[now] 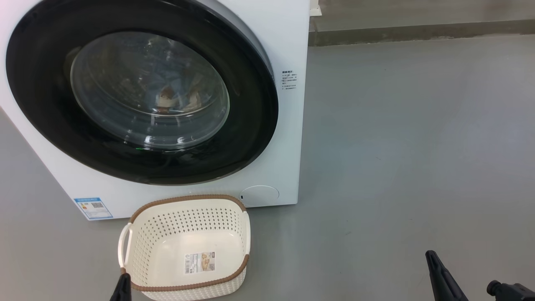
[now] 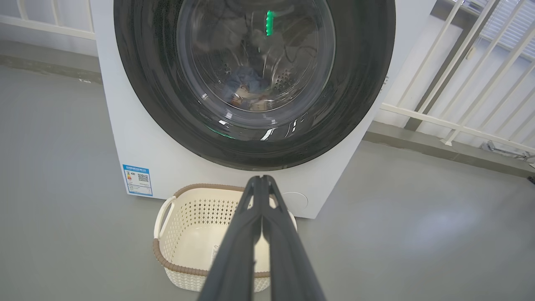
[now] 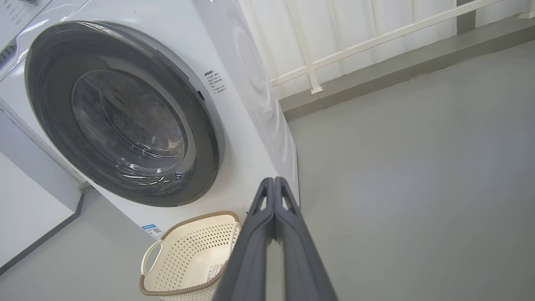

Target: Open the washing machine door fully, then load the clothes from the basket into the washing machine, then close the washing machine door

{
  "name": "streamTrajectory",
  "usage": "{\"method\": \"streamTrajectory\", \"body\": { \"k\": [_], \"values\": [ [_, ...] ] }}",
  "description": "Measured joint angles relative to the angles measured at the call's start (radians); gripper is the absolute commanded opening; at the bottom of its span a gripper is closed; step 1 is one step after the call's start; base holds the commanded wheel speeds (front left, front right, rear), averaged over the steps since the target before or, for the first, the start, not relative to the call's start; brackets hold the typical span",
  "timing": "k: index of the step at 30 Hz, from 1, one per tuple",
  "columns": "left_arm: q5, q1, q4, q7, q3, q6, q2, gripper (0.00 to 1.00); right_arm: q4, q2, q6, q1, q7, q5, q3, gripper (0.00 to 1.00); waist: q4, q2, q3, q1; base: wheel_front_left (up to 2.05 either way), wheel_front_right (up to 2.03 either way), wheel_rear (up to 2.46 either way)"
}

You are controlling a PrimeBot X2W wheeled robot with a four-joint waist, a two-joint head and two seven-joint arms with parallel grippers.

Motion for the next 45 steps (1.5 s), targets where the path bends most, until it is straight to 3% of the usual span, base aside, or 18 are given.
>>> {"method": "streamTrajectory", "body": {
  "k": [45],
  "values": [
    [-0.52, -0.099, 0.063, 0.128, 0.064, -0.012, -0.02, 0.0, 0.073, 0.023, 0.0, -0.087, 0.123, 0.485, -0.052, 0.0, -0.011, 0.0, 0.021, -0.0001, 0.0, 0.0, 0.0]
  ]
}}
